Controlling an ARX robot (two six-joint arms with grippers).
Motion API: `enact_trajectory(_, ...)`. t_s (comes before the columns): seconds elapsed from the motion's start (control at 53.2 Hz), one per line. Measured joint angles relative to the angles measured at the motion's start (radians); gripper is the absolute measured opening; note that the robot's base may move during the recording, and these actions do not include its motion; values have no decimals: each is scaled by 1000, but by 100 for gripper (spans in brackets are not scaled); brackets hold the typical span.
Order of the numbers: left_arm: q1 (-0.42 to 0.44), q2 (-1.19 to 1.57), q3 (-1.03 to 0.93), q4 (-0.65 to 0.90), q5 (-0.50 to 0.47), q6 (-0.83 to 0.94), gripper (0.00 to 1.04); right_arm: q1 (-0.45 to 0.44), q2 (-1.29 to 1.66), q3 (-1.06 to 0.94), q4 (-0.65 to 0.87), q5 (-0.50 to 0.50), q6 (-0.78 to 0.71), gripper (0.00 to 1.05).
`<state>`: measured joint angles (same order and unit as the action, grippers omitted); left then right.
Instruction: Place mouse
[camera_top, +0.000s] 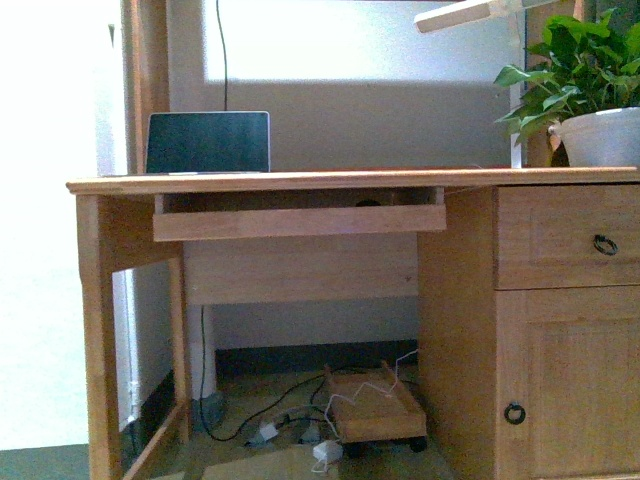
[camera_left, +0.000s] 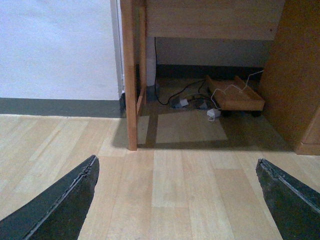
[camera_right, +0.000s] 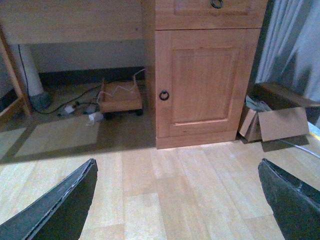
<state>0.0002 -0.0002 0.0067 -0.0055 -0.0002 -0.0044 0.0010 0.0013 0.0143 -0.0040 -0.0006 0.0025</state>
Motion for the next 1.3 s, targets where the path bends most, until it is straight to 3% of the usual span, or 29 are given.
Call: enact_trajectory(1.296,0,0,0,0,1,0,97,0,1,0,0,1,0,97)
